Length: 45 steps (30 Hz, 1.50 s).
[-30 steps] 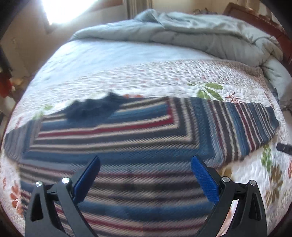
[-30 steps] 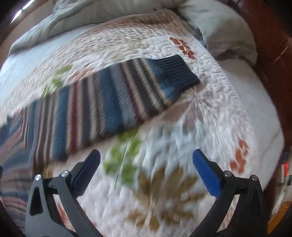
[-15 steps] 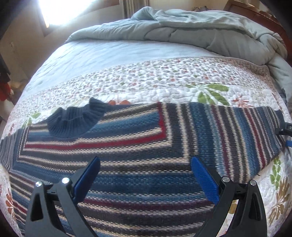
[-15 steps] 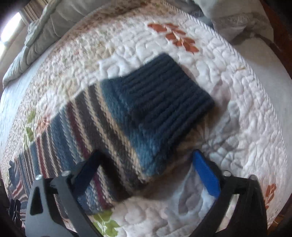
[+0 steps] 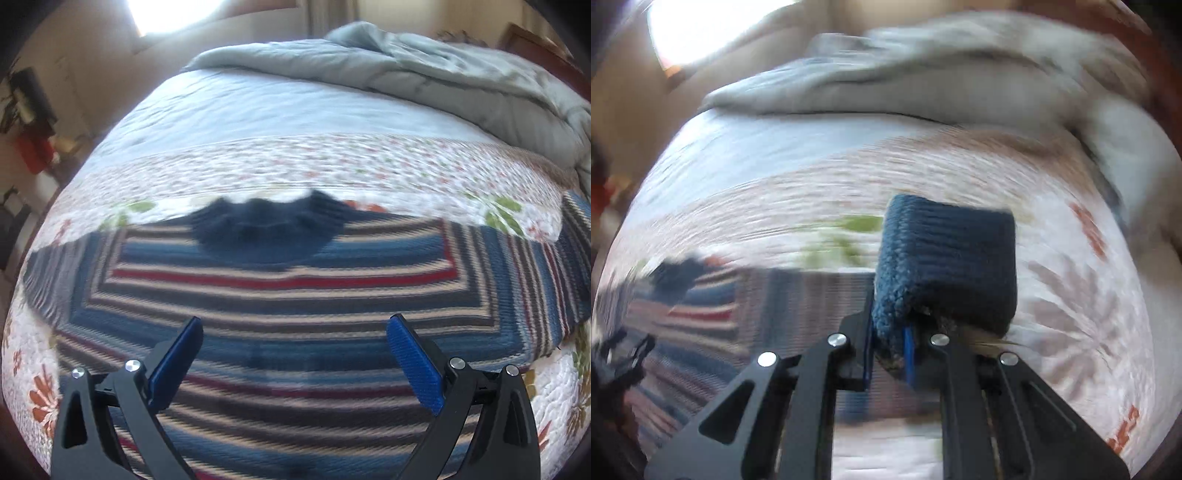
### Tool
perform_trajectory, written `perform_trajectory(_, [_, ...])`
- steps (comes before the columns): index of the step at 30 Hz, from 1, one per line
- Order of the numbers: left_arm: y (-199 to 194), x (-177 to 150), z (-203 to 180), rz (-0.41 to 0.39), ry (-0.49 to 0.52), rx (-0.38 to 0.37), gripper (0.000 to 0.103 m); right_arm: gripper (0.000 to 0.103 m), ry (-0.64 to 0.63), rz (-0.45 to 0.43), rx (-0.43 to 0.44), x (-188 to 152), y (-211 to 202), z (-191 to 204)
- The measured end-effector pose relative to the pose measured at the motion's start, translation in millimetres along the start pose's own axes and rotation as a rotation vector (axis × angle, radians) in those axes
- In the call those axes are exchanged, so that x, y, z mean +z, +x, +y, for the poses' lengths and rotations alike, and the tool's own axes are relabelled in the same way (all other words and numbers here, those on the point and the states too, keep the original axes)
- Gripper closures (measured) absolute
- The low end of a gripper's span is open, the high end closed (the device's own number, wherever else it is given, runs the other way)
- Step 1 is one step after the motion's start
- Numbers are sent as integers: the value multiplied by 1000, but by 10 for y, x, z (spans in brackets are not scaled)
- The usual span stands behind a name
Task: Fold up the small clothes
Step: 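Carry the held sleeve across the sweater body and open the right tool, then grasp the other sleeve cuff with the left tool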
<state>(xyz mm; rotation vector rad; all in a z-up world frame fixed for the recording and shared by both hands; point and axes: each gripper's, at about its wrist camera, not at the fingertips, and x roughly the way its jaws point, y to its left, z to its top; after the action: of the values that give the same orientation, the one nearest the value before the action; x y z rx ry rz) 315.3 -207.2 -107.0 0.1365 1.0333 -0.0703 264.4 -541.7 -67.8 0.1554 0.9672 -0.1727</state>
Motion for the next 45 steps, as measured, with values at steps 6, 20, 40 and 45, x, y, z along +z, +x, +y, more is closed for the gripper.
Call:
perform_trajectory(6, [-116,-58,688,-21,-69,72,4,88,-252,6,134,-245,117,1639])
perform_trajectory(20, [14,-150,687,56,-56,-11,4,47,-163,258,425,-1304,109,1732])
perform_trajectory(40, [686,-92,94,288,-280,-381,24,45,-222,226,394,-1763,5,1468])
perform_trajectory(45, [758,-57,57,332,-346,-513,67,42,-203,229,401,-1797,-18,1434])
